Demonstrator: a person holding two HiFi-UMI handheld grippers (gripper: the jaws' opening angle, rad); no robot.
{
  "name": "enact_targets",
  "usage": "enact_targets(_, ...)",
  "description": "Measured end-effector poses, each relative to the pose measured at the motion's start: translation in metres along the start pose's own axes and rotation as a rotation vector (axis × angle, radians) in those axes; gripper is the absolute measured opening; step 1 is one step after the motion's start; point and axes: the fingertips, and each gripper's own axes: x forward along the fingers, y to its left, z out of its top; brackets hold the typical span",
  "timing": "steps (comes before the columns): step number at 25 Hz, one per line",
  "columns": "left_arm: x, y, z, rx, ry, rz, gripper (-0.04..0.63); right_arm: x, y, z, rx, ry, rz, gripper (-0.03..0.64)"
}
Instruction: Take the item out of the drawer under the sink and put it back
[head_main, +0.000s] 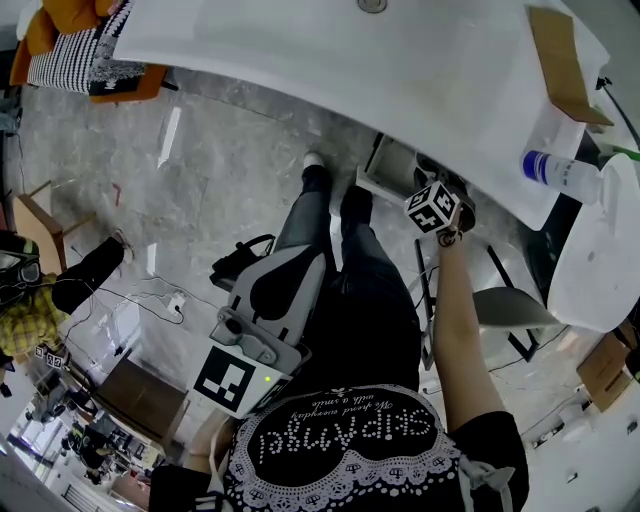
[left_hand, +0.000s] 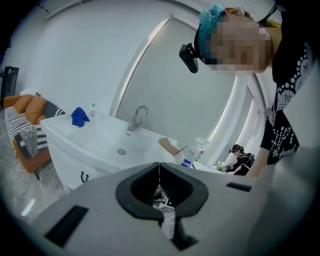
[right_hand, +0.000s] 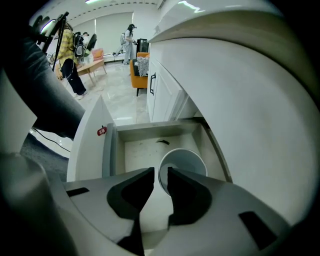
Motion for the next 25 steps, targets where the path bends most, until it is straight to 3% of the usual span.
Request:
enact_targets(12,0.001,-0.002,0.007,0.005,-0.022,-0.020,0.005,-0.041,-0.002,0.024,0.134,-0.168,-0.049,0.071)
enact_targets(15,0.001,-0.003,0.009,0.006,-0.026,-0.022,0.005,-0.056,-0.008,0.032,0.217,-0.238,-0.073,0.023)
enact_targets(21,0.004,-0.003,0.014,0.008,-0.047,-0.029,0.005,-0.091,-0.025,0.044,0.472,-0.395,-0.092,0.018)
enact_targets(25,0.007,-0.004,0.022,0.013,-0.071,-0.035,0.005,-0.112,-0.027,0.048,0.533,-0.464,-0.102,0.018)
